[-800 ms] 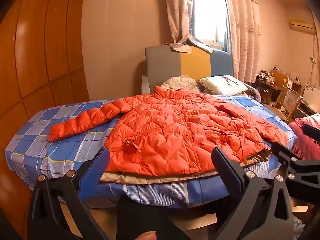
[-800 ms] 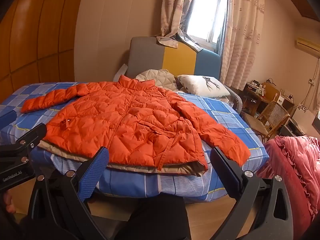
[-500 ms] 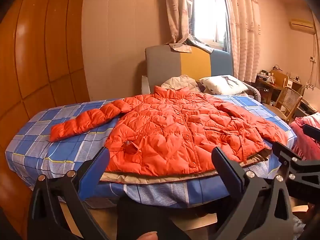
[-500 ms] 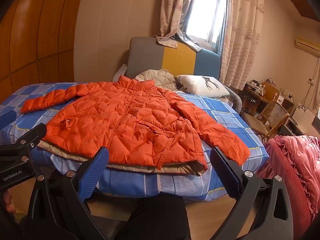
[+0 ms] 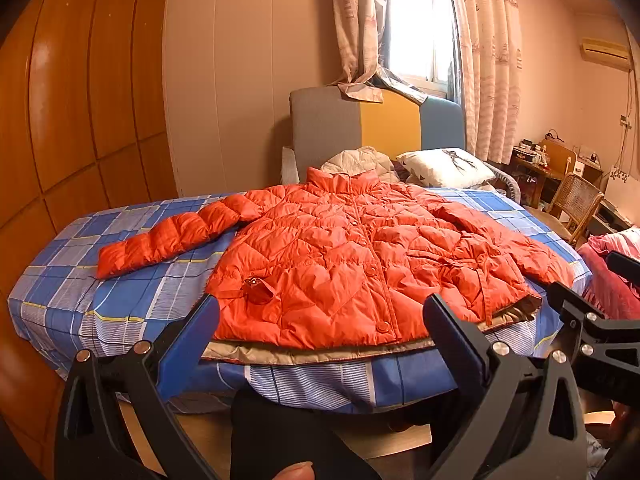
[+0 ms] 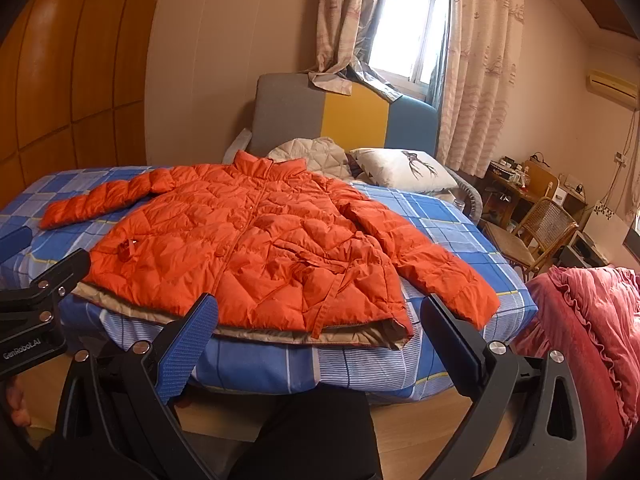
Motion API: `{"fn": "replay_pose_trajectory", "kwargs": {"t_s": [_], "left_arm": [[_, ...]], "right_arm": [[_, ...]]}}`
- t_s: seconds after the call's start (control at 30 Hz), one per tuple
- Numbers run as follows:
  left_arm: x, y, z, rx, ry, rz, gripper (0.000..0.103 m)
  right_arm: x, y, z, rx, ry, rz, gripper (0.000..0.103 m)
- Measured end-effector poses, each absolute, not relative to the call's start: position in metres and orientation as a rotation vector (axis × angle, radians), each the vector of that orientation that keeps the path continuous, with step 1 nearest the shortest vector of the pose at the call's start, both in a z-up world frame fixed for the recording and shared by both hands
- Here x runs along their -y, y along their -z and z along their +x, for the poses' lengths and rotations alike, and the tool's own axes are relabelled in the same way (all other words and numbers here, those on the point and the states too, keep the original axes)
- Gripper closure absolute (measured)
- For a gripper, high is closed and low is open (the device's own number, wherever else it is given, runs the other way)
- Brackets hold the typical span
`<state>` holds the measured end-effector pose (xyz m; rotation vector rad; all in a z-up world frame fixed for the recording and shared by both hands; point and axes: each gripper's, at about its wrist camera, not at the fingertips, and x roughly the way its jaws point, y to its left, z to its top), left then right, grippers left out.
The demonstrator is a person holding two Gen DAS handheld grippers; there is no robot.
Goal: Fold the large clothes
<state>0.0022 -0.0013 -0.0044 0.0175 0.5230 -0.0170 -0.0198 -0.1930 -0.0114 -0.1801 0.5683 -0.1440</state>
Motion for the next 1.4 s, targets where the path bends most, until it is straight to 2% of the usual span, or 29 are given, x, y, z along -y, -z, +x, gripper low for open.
{"fn": "replay_pose_trajectory", "kwargs": {"t_s": [1.4], "left_arm": [[0.004,-0.006,-0.005,-0.490,0.060,0.031,0.002]], "right_arm": [[0.196,0.005,-0.022,-0.553,0.150,-0.171,0.003]]}}
